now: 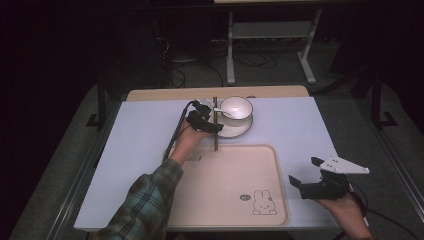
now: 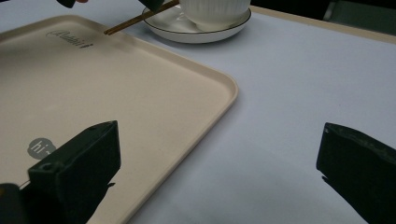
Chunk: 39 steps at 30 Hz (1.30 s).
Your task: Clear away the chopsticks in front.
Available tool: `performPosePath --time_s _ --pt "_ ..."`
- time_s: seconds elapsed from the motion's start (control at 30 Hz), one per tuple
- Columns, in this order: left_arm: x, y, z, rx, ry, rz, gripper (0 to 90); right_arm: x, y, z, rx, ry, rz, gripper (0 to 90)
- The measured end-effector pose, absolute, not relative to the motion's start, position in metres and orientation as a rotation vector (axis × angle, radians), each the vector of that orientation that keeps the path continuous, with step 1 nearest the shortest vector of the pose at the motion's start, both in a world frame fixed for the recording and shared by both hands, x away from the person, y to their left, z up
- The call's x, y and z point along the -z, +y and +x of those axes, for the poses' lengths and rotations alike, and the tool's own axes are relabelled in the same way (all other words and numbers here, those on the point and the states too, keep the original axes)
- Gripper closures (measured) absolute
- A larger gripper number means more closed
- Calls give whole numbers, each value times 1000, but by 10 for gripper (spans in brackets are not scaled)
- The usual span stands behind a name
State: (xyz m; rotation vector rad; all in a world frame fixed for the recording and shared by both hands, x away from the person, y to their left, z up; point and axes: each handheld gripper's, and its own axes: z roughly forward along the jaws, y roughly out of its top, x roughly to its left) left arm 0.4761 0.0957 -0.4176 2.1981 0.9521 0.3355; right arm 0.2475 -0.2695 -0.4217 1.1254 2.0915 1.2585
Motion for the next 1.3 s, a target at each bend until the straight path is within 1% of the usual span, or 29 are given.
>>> performPosePath --time_s 0.1,0.33,0.43,0.67,0.87,1.0,1.3 --pt "422 91 480 -347 971 2229 368 422 -270 247 -1263 2093 1124 0" --pt "427 88 486 -320 1022 2220 473 422 -271 248 -1271 2086 1130 0" --pt "427 88 488 -318 1035 2210 492 422 -271 248 -1273 2086 1129 0" --pt "429 91 495 -336 1058 2214 575 422 -273 248 -1283 2077 1134 0" --pt "429 93 500 -390 1045 2215 623 422 -273 248 -1286 2079 1135 0" --pt "430 96 503 -404 1040 2203 683 422 -273 247 -1290 2077 1130 0" --pt "429 98 507 -402 1050 2200 744 422 -273 247 -1291 2077 1132 0"
